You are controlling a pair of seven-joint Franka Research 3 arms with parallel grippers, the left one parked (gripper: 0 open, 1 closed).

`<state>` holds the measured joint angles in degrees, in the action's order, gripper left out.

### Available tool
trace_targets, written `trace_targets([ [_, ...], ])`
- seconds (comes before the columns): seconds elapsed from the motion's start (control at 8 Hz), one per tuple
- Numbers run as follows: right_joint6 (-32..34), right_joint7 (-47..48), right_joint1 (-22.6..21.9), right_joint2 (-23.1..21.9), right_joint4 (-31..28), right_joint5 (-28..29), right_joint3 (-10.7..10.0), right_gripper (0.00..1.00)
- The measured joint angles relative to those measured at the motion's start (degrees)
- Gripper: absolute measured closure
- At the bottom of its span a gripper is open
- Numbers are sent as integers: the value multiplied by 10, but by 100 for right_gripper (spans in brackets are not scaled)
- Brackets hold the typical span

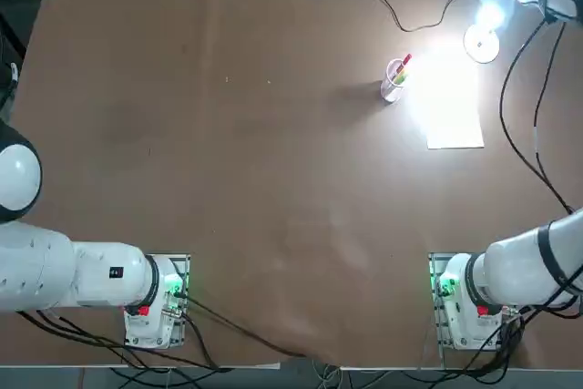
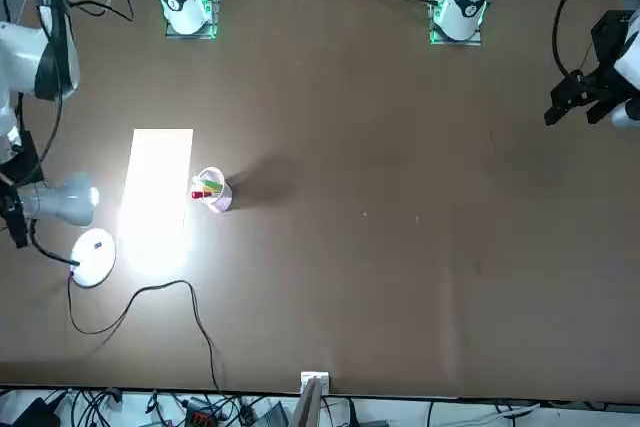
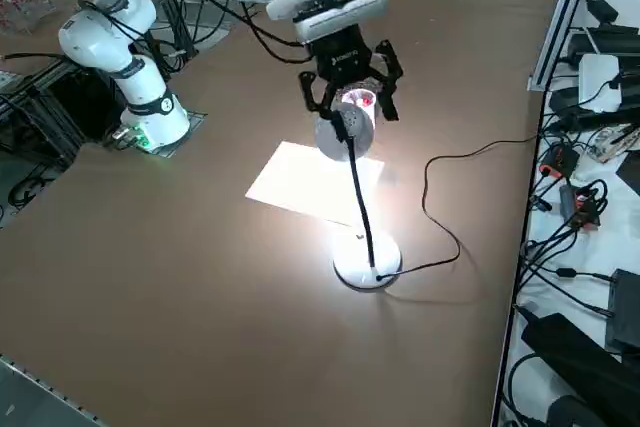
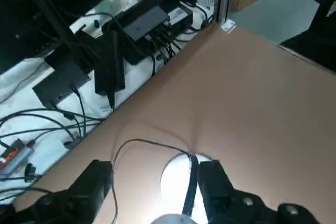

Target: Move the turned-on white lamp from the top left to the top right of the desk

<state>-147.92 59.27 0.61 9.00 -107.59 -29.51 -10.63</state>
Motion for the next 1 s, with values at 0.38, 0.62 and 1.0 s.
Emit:
trace_targets([
  [0.38,128,-147,2,-14,80,10,-13,0],
  [0.62,272,-267,0,-13,118,93,-8,0],
  [1.0,518,-403,-4,-13,176,185,-4,0],
])
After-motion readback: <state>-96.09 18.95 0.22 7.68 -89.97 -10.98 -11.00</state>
